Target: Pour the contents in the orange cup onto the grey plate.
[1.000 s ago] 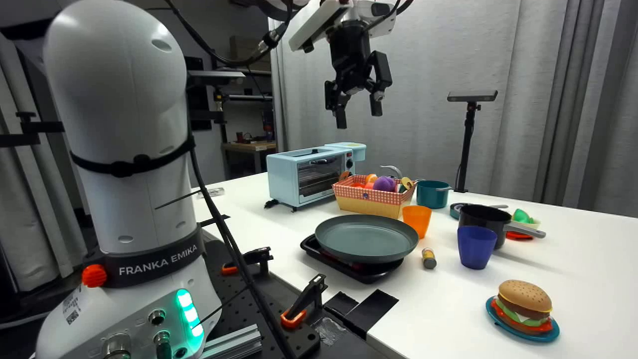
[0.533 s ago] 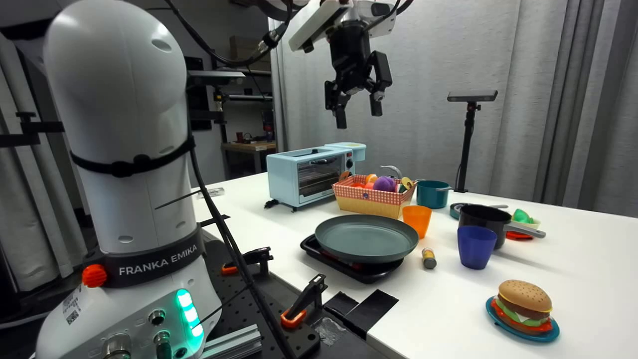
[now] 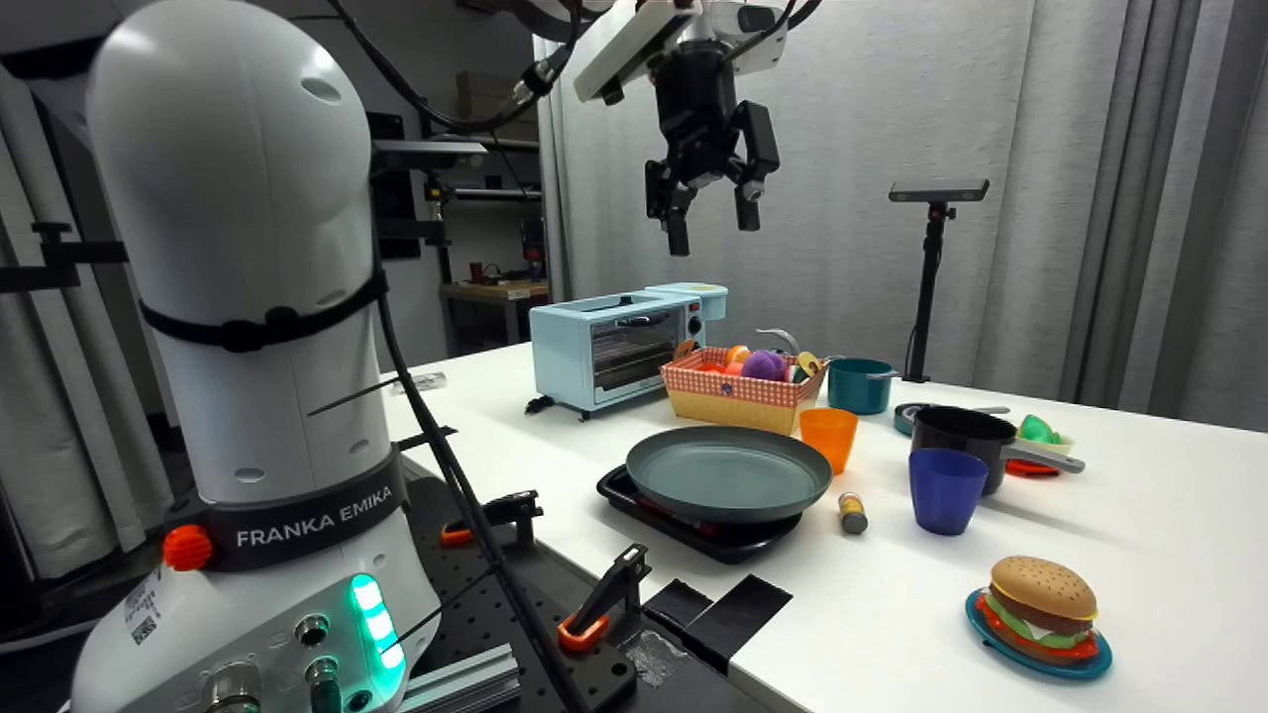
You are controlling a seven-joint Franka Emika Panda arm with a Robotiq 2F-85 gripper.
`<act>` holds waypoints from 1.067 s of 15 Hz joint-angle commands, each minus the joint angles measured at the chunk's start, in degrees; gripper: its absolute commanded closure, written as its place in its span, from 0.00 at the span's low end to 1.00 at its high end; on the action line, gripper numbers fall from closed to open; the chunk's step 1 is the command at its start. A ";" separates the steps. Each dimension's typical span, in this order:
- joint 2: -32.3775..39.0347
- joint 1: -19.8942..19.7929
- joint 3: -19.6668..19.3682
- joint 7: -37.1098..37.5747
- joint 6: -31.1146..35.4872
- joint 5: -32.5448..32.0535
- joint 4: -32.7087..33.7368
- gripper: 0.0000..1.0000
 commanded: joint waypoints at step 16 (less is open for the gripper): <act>6.85 2.50 0.20 -0.31 5.50 0.45 0.35 0.00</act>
